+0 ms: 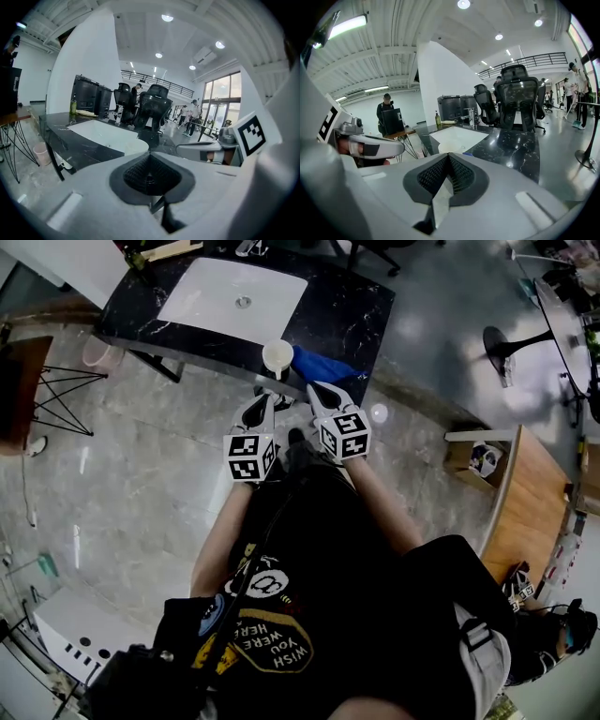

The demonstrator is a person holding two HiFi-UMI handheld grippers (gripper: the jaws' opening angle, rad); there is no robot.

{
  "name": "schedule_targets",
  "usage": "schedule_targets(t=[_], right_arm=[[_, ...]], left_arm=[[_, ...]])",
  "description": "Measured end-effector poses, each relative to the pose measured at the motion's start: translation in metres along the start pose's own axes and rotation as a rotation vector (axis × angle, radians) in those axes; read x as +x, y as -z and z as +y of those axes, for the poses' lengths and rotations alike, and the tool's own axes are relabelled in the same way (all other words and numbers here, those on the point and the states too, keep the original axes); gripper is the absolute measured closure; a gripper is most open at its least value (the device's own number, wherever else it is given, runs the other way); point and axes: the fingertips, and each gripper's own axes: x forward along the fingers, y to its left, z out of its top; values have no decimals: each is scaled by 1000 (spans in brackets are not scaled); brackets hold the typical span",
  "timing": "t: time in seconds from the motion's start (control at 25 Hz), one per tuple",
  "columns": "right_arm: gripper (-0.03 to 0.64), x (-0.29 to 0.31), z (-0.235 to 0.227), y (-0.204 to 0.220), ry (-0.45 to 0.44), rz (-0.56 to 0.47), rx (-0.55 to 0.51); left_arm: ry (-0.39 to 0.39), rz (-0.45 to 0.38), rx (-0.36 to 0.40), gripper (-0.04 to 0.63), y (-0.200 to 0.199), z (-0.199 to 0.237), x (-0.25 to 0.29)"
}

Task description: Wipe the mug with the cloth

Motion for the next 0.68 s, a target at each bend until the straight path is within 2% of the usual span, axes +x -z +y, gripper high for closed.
schedule_targets(t=[0.24, 0.68], right_arm=[[615, -12, 6, -3, -3, -30, -3], [615, -20, 14, 0, -30, -25, -24]], left_arm=[[5, -2, 2, 591, 2, -3, -4], [13, -8, -14, 591, 1, -7, -3]])
